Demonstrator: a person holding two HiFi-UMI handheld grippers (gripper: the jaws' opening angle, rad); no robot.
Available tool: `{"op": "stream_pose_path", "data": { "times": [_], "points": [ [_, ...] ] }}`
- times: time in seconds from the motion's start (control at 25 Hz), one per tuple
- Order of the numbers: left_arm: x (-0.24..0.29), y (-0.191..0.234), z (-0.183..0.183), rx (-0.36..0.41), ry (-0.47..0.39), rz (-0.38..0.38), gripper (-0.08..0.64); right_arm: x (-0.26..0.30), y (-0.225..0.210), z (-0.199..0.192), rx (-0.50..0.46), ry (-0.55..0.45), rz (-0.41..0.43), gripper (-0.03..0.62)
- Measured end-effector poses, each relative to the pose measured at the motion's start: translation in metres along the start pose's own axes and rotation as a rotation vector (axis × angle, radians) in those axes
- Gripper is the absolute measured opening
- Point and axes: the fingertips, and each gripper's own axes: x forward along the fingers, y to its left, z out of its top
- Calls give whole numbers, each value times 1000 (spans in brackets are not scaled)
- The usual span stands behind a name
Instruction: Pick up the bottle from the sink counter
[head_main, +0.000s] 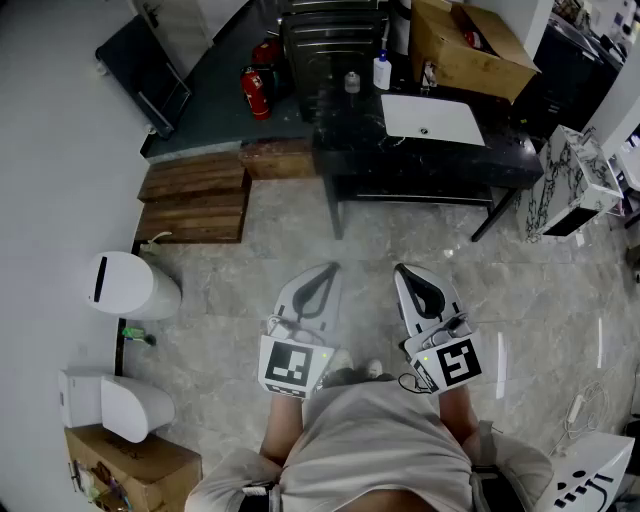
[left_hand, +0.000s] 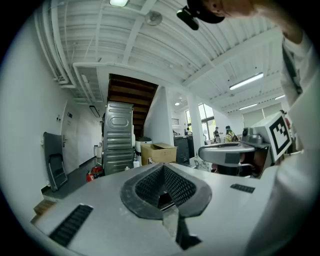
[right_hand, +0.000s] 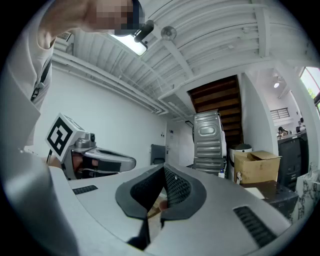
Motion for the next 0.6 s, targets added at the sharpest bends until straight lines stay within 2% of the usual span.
{"op": "stream_pose_path", "data": {
  "times": [0.6],
  "points": [
    [13,-37,-5,-11,17,35,2,-31,-22,-7,-23,-2,22,-5]
  ]
}}
